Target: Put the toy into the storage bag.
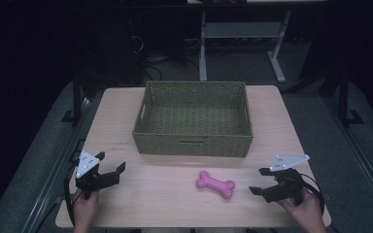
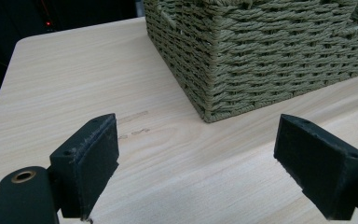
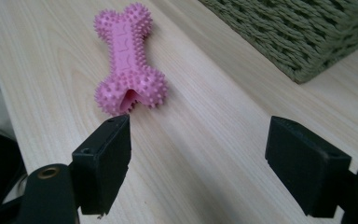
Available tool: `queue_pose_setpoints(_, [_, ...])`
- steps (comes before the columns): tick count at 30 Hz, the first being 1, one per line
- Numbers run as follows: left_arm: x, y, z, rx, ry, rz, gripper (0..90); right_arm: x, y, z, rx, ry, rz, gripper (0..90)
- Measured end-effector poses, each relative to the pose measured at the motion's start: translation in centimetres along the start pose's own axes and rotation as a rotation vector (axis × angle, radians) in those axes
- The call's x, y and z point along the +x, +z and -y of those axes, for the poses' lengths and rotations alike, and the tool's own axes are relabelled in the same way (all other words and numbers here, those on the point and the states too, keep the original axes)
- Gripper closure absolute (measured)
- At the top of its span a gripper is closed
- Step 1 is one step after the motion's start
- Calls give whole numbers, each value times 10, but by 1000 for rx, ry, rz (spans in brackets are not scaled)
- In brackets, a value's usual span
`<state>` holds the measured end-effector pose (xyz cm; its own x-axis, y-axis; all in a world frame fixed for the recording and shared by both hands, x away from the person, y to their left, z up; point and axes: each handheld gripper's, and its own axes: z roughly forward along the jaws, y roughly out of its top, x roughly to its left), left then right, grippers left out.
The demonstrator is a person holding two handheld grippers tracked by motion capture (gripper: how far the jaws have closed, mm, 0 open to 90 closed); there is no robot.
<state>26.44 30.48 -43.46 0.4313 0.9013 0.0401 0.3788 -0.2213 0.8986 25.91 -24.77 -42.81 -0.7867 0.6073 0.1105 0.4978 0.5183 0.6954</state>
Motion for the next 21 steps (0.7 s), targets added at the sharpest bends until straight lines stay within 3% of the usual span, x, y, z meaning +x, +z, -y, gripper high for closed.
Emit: queue_pose_setpoints(21, [3, -3, 1, -4, -8, -7, 133, 14, 13, -33, 75, -85, -52, 219])
